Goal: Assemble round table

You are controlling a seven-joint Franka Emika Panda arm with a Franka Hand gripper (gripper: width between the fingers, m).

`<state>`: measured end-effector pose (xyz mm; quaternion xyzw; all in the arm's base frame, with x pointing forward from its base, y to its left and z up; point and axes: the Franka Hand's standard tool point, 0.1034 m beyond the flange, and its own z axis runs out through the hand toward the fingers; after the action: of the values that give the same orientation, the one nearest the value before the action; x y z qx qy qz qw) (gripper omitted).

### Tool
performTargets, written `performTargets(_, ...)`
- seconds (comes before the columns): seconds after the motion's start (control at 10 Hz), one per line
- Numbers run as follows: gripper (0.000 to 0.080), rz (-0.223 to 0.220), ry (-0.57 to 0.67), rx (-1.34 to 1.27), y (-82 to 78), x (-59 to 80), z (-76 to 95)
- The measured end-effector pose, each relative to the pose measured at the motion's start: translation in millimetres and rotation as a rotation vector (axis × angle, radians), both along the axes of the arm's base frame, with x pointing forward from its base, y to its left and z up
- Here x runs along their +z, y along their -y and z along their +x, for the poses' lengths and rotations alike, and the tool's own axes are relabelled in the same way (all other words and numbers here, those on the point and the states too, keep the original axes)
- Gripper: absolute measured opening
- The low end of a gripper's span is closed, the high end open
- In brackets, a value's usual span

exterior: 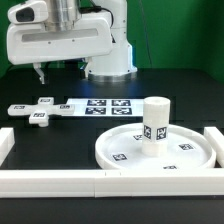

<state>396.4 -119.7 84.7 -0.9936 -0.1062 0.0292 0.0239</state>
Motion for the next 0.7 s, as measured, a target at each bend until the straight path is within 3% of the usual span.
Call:
performTargets(0.2, 0.0649, 0.000, -0.001, 0.004, 0.8, -1.2, -0.5)
performTargets(0.4, 0.0649, -0.026, 0.021, 0.229, 19.0, -7.1, 6.4)
performTargets(0.7, 0.0649, -0.028, 0.032, 0.268, 18.6, -3.0, 15.5)
